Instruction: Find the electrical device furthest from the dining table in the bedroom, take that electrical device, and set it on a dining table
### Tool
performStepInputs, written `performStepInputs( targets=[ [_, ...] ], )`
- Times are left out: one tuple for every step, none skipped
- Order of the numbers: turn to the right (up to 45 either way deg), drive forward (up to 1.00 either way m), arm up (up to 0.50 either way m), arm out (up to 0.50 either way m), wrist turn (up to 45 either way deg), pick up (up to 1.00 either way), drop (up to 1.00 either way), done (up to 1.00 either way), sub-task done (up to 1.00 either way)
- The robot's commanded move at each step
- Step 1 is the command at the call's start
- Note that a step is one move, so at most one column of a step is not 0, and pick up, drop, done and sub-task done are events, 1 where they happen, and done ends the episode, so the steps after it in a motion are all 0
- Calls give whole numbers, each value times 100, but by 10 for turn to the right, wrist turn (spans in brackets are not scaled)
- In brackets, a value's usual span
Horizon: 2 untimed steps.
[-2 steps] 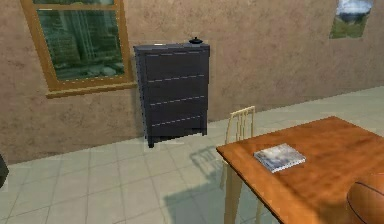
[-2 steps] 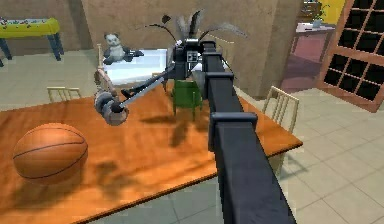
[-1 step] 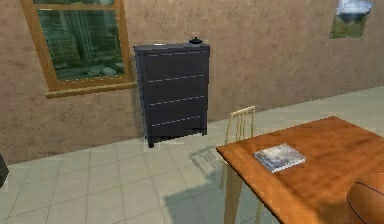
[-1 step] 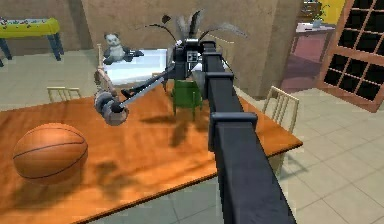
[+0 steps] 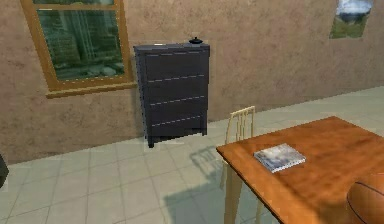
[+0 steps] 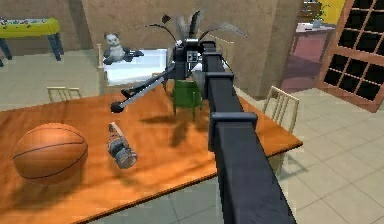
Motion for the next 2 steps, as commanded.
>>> performStepInputs(
  targets=[
    [0, 0, 0, -10, 0, 0, 0, 0, 0],
    [0, 0, 0, 0, 0, 0, 0, 100, 0]
  ],
)
